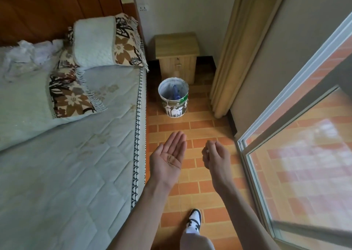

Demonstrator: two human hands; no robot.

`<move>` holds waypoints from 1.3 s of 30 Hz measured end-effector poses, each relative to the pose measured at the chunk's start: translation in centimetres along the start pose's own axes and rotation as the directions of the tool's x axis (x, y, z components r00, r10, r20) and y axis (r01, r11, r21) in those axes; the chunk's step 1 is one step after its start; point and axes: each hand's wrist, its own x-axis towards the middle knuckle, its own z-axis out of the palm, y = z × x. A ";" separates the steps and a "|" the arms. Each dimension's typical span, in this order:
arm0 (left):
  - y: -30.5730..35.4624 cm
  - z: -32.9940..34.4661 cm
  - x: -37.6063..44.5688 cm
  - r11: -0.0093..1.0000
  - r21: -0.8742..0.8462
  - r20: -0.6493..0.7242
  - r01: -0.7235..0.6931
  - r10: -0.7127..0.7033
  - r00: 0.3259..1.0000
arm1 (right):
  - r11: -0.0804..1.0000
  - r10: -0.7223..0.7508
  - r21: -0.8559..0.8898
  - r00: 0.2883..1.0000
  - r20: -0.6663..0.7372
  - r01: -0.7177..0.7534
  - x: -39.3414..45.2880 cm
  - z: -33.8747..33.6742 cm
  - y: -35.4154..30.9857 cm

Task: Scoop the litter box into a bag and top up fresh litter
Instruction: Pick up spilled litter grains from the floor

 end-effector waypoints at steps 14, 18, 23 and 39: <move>7.2 9.9 13.7 0.998 -0.011 0.036 -0.058 0.058 0.998 | 0.997 -0.051 -0.063 0.998 0.048 0.054 17.4 3.8 -5.5; 10.2 12.0 18.9 0.998 -0.024 0.040 -0.058 0.059 0.997 | 0.993 -0.063 -0.094 0.997 0.036 0.067 23.1 6.1 -6.3; 15.4 14.9 25.9 0.996 -0.036 0.024 -0.082 0.083 0.996 | 0.991 -0.089 -0.103 0.996 -0.001 0.089 30.2 8.9 -7.7; 24.1 21.4 47.0 0.998 -0.020 -0.060 -0.067 0.066 0.996 | 0.998 0.065 -0.017 0.996 -0.059 -0.066 51.5 14.5 -8.8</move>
